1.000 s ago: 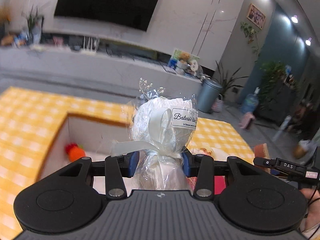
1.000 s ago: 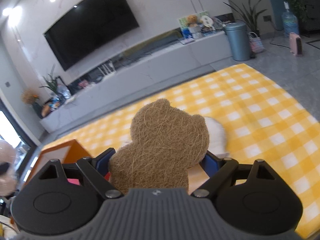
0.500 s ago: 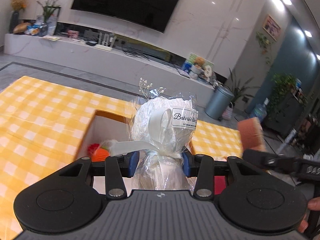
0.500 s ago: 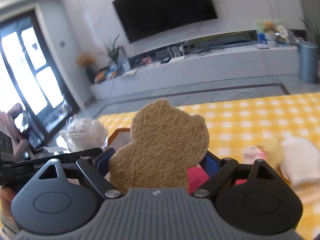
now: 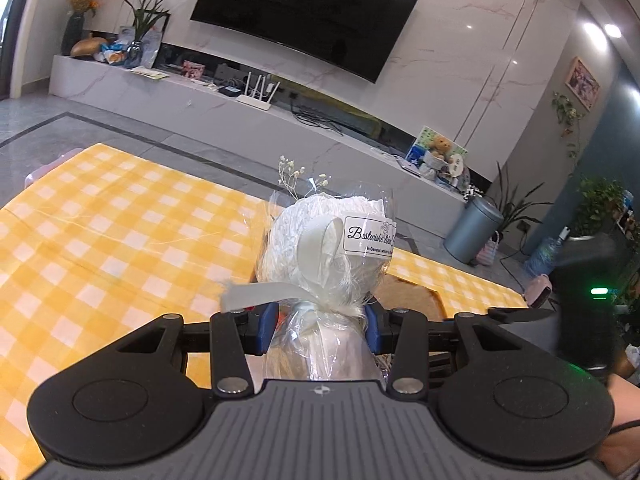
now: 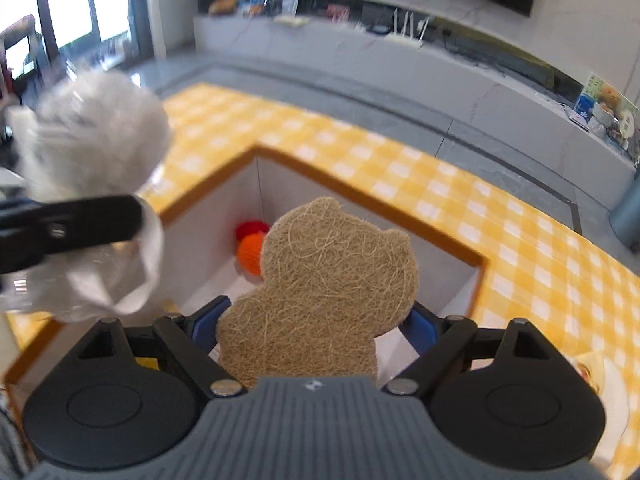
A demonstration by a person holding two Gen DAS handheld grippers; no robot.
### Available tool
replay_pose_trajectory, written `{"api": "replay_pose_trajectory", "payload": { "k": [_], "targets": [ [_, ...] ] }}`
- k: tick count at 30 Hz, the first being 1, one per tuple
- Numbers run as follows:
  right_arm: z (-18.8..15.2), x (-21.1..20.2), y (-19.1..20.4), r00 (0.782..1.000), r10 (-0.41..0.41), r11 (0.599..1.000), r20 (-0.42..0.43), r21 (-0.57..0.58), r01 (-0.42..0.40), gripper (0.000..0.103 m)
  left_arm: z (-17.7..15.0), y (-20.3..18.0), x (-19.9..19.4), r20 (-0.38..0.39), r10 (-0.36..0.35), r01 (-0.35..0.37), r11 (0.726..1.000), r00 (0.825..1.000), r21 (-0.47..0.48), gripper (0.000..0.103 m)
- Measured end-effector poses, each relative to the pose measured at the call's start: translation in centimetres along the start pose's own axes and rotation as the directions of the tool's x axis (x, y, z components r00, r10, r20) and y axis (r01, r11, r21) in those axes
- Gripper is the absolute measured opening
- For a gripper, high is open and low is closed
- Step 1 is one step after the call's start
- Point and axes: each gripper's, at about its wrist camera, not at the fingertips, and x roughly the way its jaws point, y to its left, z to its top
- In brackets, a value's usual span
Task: Organize soft objects
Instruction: 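Lower the bear-shaped coir pad into the box and open the right tool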
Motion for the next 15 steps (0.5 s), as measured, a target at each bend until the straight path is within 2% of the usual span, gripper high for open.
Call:
{"api": "replay_pose_trajectory", "payload": {
  "k": [3,7,15],
  "targets": [
    [0.4,2.8,0.6,0.996,-0.044,0.999,-0.077,-0.026,0.043,0.088,0.0,-0.4,-0.1,0.003,-0.007,0.007,1.000,1.000,0.001,0.049],
    [1.1,6.3,1.5,0.987,-0.083,0.996,-0.137,-0.037,0.079,0.088,-0.1,-0.5,0.1,-0.007,-0.004,0.004,1.000,1.000,0.015,0.049],
    [1.0,10.8,2.5,0.965,-0.089,0.995,-0.245,-0.059,0.077,0.087,-0.2,0.5,0.9,-0.025,0.035,-0.035,0.999,0.999,-0.007,0.049]
  ]
}}
